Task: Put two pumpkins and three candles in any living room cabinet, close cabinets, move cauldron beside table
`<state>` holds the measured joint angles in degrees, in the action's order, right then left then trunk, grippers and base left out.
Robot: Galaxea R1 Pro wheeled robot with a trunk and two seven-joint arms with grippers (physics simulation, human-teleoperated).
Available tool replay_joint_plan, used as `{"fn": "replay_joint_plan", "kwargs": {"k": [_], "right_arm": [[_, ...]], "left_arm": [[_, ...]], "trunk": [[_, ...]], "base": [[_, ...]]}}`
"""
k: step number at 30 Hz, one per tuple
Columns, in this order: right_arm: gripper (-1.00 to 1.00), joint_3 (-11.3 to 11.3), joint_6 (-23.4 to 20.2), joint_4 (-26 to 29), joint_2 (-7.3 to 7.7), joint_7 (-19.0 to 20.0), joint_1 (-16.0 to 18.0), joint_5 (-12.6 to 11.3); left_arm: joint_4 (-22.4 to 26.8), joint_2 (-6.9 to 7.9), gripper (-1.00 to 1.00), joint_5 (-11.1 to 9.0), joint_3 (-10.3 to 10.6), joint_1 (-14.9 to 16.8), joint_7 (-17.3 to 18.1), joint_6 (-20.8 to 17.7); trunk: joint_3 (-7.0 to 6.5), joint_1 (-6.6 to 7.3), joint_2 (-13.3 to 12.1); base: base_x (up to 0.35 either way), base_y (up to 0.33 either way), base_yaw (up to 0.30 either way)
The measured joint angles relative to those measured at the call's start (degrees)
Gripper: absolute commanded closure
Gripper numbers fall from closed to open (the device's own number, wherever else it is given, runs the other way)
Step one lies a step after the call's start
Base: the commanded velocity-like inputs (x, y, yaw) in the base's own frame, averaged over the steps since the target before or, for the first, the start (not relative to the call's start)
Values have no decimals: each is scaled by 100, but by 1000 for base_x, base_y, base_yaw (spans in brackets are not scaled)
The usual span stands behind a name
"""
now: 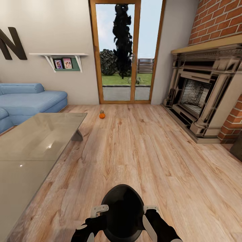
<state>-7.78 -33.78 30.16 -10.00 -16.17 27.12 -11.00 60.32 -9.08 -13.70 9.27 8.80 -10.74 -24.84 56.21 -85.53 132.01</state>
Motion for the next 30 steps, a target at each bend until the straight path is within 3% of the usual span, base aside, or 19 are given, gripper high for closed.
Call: {"fn": "replay_joint_plan", "kwargs": {"k": [10,20,30], "right_arm": [[100,1,-14,12,0,0,0,10],[100,6,-12,8,0,5,0,16],[100,2,-10,8,0,1,0,9]], "left_arm": [[0,0,100,-9,1,0,-3,2],[0,-1,100,-7,-1,0,0,1],[0,0,100,-9,0,0,-3,1]], "trunk": [[0,0,0],[0,0,0],[0,0,0]], "base": [[-85,0,26],[-26,0,217],[-142,0,39]]}}
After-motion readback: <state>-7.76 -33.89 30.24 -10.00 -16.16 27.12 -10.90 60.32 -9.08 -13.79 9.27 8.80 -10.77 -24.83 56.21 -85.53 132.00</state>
